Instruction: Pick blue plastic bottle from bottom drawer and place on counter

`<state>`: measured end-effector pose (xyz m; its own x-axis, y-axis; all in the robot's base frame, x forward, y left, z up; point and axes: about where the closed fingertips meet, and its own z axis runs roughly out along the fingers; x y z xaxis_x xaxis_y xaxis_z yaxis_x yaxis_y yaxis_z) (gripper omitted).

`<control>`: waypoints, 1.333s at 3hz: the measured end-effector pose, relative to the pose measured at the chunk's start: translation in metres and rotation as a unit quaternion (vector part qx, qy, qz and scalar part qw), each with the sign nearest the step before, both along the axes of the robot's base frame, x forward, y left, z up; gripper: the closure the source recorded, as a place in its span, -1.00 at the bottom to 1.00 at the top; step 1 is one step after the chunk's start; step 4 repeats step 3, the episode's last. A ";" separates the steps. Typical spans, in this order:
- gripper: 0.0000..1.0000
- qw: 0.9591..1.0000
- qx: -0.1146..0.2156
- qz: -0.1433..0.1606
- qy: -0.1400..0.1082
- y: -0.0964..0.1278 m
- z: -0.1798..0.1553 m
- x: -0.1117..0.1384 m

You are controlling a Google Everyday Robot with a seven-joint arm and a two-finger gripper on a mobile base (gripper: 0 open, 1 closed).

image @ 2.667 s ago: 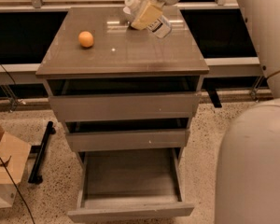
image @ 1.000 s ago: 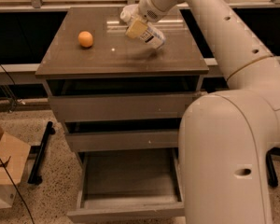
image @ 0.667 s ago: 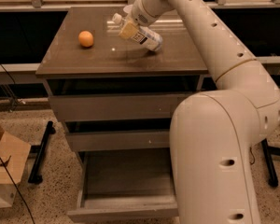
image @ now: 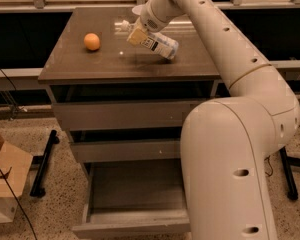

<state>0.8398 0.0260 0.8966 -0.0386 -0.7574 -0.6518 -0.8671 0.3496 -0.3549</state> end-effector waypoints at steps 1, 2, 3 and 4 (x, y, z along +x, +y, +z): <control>-0.77 1.000 0.000 0.002 0.003 0.003 -0.004 0.000; -1.00 1.000 -0.001 0.003 0.004 0.005 -0.007 0.001; -1.00 1.000 -0.001 0.003 0.004 0.005 -0.007 0.001; -1.00 1.000 -0.001 0.003 0.004 0.005 -0.007 0.001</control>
Offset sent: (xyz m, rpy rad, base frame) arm 0.0003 0.0029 -0.0040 -0.0010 0.0053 0.0037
